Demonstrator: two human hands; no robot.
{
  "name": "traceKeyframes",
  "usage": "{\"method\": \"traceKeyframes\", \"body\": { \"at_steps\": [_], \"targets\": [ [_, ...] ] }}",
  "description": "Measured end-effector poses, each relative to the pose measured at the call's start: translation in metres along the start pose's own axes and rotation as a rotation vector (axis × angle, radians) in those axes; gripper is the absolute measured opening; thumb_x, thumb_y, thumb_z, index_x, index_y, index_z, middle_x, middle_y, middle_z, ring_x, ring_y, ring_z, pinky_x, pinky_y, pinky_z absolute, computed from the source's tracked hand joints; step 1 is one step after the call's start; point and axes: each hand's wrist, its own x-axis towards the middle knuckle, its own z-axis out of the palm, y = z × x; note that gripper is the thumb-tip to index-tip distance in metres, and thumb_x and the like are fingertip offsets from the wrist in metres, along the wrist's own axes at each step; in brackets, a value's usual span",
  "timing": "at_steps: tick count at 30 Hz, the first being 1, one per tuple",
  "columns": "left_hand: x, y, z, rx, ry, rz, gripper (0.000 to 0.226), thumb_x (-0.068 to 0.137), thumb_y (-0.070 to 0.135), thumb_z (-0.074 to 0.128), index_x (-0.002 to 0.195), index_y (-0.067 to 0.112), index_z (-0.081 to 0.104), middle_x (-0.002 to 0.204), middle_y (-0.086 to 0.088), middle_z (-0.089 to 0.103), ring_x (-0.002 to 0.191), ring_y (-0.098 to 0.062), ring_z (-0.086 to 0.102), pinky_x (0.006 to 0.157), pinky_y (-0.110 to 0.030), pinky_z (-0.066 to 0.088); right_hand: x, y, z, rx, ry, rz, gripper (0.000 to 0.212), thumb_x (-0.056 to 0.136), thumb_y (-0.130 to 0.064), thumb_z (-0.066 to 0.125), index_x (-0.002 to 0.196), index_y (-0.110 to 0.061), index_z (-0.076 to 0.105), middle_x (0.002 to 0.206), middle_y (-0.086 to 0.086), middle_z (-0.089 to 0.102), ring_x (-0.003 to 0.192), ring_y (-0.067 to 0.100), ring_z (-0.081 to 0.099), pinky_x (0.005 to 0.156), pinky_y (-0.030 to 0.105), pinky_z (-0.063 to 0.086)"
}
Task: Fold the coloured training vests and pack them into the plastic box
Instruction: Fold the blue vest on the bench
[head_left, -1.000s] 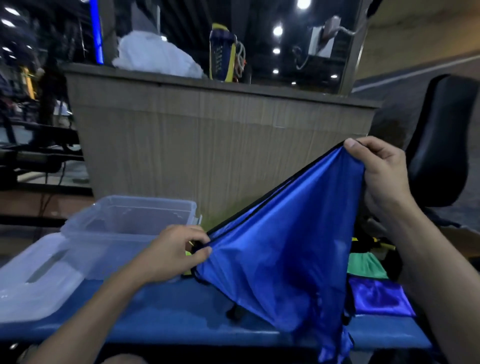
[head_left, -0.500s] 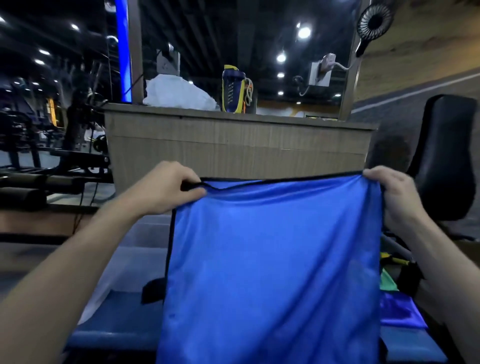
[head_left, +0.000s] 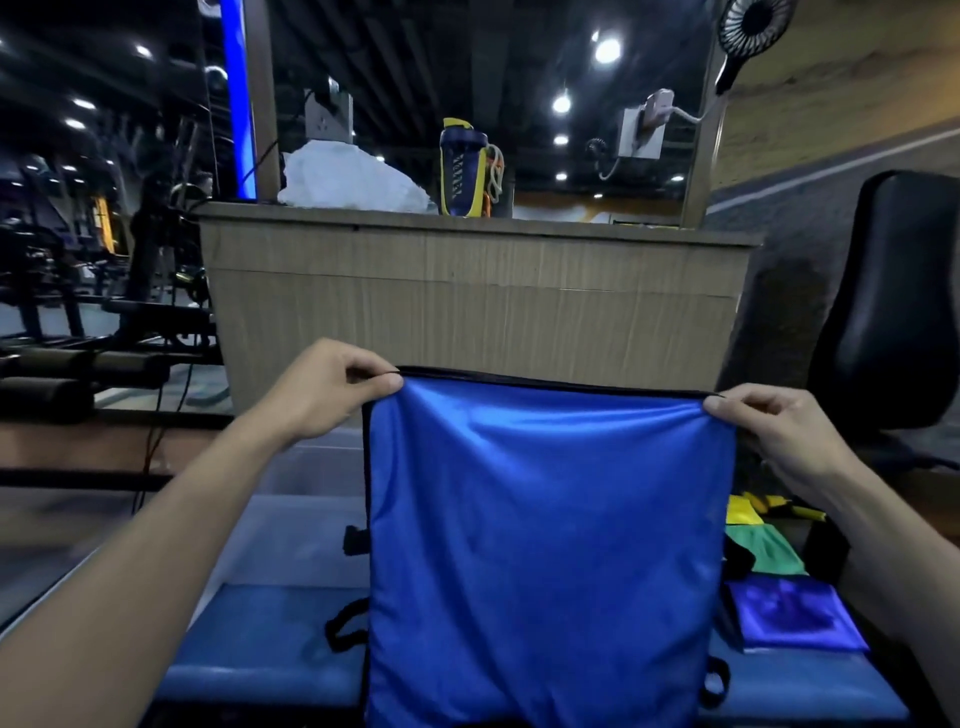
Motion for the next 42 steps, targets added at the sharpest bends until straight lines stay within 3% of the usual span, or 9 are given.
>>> {"method": "traceKeyframes", "body": {
  "at_steps": [7,14,17,20,24,28,33,39,42],
  "targets": [
    [0.009,-0.013,0.001,-0.067,0.117,-0.103,0.007,0.080,0.023,0.085,0.083,0.020,0.080,0.078,0.004,0.078,0.081,-0.018,0.074,0.078,-0.034,0.059,0.003,0.010,-0.005,-0.090,-0.110,0.016,0.069,0.034,-0.063,0.097,0.077,-0.013,0.079,0.081,0.009,0.074,0.078,0.017,0.064,0.068,0.017,0.055],
    [0.012,-0.012,0.008,0.083,0.159,-0.063,0.014,0.088,0.024,0.078,0.093,0.021,0.065,0.064,0.012,0.071,0.050,0.007,0.056,0.056,-0.019,0.038,0.007,0.017,-0.004,-0.207,-0.149,-0.014,0.060,0.040,-0.059,0.097,0.073,-0.013,0.077,0.076,0.008,0.073,0.071,0.013,0.064,0.062,0.016,0.052],
    [0.011,-0.015,0.008,0.127,0.126,-0.046,0.015,0.093,0.025,0.073,0.106,0.029,0.067,0.080,0.015,0.073,0.065,0.012,0.062,0.063,-0.012,0.040,0.008,0.019,0.000,-0.215,-0.139,-0.026,0.039,0.058,-0.033,0.091,0.079,-0.005,0.074,0.069,0.006,0.069,0.071,0.019,0.060,0.062,0.015,0.050],
    [0.011,-0.020,0.009,0.212,0.093,-0.003,0.013,0.094,0.023,0.071,0.105,0.029,0.074,0.086,0.025,0.066,0.083,0.012,0.060,0.076,-0.010,0.045,0.010,0.023,-0.001,-0.305,-0.149,-0.062,0.042,0.059,-0.036,0.085,0.091,-0.011,0.074,0.065,0.005,0.068,0.068,0.015,0.060,0.067,0.017,0.052],
    [0.010,-0.027,0.011,0.274,0.033,0.027,0.014,0.096,0.022,0.068,0.107,0.022,0.076,0.088,0.023,0.067,0.087,0.008,0.062,0.072,-0.009,0.042,0.013,0.027,-0.003,-0.493,-0.143,-0.056,0.033,0.066,-0.046,0.083,0.082,-0.017,0.078,0.071,0.009,0.073,0.067,0.014,0.062,0.071,0.038,0.051],
    [0.007,-0.036,0.011,0.298,-0.011,0.071,0.011,0.098,0.023,0.065,0.098,0.029,0.075,0.089,0.020,0.070,0.084,0.008,0.064,0.073,-0.013,0.042,0.010,0.028,0.001,-0.411,-0.181,-0.031,0.030,0.073,-0.042,0.080,0.082,-0.014,0.077,0.082,0.012,0.076,0.076,0.018,0.065,0.074,0.036,0.051],
    [-0.002,-0.038,-0.002,-0.102,-0.239,-0.083,0.016,0.099,0.023,0.062,0.098,0.020,0.078,0.098,0.003,0.077,0.094,-0.013,0.072,0.089,-0.031,0.054,0.000,0.031,0.001,-0.176,-0.268,0.131,0.075,0.057,-0.068,0.088,0.088,-0.002,0.068,0.084,0.016,0.066,0.082,0.023,0.059,0.068,0.027,0.051],
    [-0.015,-0.038,-0.027,-0.488,-0.328,-0.132,0.016,0.088,0.023,0.069,0.094,0.013,0.080,0.103,-0.016,0.075,0.094,-0.025,0.071,0.081,-0.027,0.059,-0.012,0.016,-0.001,0.184,-0.409,0.197,0.032,0.090,-0.039,0.073,0.080,-0.011,0.062,0.078,0.009,0.054,0.066,0.013,0.055,0.057,0.022,0.048],
    [-0.015,-0.044,-0.035,-0.620,-0.312,-0.114,0.053,0.061,0.043,0.096,0.101,0.013,0.079,0.106,-0.016,0.075,0.095,-0.022,0.073,0.080,-0.027,0.060,-0.014,0.010,-0.001,0.303,-0.325,0.165,0.029,0.092,-0.021,0.050,0.082,-0.004,0.072,0.078,0.008,0.065,0.066,0.013,0.065,0.060,0.020,0.054]
  ]
}}
